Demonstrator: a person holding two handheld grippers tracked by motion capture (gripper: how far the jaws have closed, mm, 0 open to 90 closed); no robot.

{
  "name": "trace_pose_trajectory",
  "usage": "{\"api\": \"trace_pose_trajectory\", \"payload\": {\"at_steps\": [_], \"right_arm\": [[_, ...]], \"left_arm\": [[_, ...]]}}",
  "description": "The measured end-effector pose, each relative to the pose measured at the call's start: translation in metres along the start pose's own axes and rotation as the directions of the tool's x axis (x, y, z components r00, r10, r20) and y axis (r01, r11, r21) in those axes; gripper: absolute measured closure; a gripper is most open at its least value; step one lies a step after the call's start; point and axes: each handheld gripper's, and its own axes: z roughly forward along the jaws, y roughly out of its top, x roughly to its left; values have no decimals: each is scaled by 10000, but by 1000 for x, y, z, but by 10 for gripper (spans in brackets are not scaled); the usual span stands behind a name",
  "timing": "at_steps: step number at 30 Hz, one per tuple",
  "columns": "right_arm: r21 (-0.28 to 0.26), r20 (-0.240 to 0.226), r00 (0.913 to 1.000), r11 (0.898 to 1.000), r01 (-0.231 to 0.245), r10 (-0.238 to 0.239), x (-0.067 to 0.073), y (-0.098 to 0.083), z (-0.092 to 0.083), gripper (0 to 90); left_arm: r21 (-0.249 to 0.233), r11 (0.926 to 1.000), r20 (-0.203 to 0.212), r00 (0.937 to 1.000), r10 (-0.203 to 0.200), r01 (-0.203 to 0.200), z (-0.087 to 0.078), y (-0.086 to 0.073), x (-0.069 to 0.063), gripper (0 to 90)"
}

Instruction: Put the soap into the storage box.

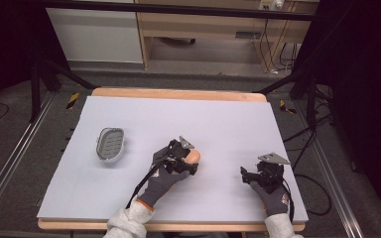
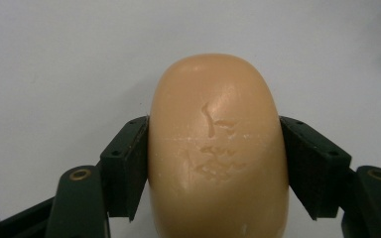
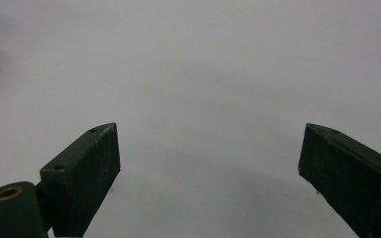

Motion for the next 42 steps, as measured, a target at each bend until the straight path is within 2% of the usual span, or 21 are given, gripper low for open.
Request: {"api": "trace_pose_trajectory", "payload": {"at_steps": [4, 20, 28, 42], "right_arm": [[22, 18, 10000, 10000, -10, 10, 0, 0, 0, 94], [35, 5, 10000, 10000, -20, 20, 2, 0, 0, 93], [60, 32, 10000, 10000, -32, 32, 3, 0, 1, 92], [33, 30, 10000, 10000, 50, -50, 3, 0, 1, 91]], "left_arm": [[-275, 9996, -106, 9999, -101, 98, -17, -1, 8, 313], [-833, 9941, -355, 9967, -724, 693, -57, -18, 39, 314], [-1070, 9885, -574, 9919, -1131, 1065, -74, -34, 56, 314], [-1471, 9780, -883, 9829, -1616, 1476, -98, -45, 78, 314]]}}
